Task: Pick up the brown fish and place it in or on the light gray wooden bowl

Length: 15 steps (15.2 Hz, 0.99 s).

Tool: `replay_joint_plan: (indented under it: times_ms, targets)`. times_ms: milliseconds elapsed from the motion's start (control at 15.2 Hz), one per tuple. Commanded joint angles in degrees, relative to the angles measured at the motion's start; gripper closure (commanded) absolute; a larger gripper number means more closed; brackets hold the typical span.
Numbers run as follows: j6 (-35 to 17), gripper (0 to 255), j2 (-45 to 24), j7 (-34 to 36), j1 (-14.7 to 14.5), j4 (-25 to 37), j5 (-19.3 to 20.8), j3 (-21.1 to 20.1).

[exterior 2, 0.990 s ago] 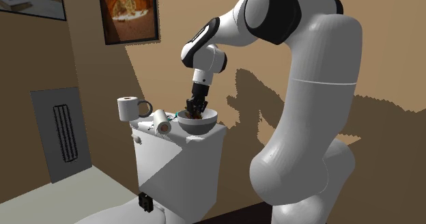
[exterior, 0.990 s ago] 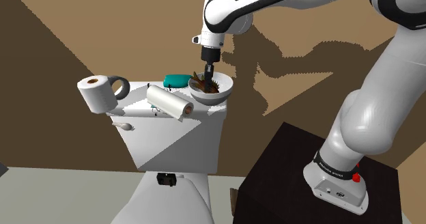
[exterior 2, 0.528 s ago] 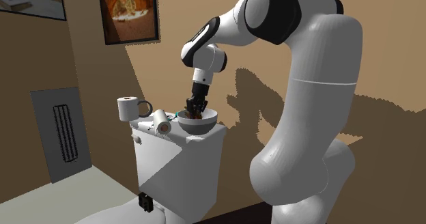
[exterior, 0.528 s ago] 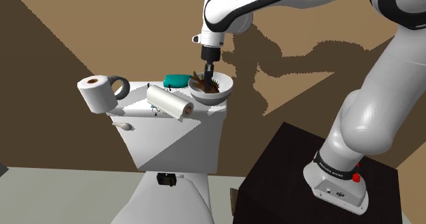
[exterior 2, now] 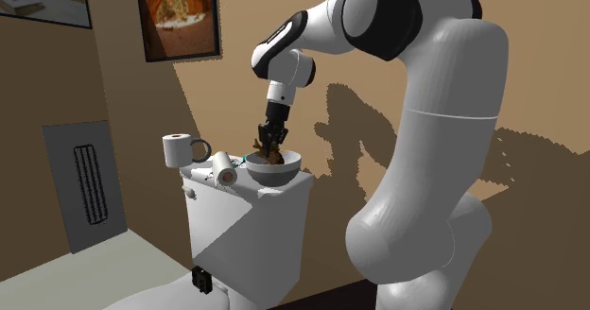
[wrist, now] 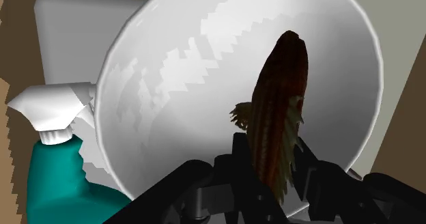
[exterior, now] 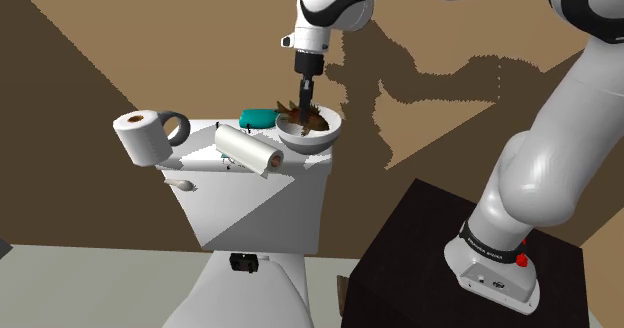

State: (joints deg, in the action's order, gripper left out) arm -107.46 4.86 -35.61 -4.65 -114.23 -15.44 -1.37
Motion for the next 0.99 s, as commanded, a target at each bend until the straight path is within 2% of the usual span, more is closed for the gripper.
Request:
replay_joint_plan:
  times_ms: [0,924]
  targets:
    - [1.4,255,0.1,0.4,0.0,1.5,0.1,0.0]
    - [11.8,255,0.2,2.8,0.2,12.0,0.7,0.2]
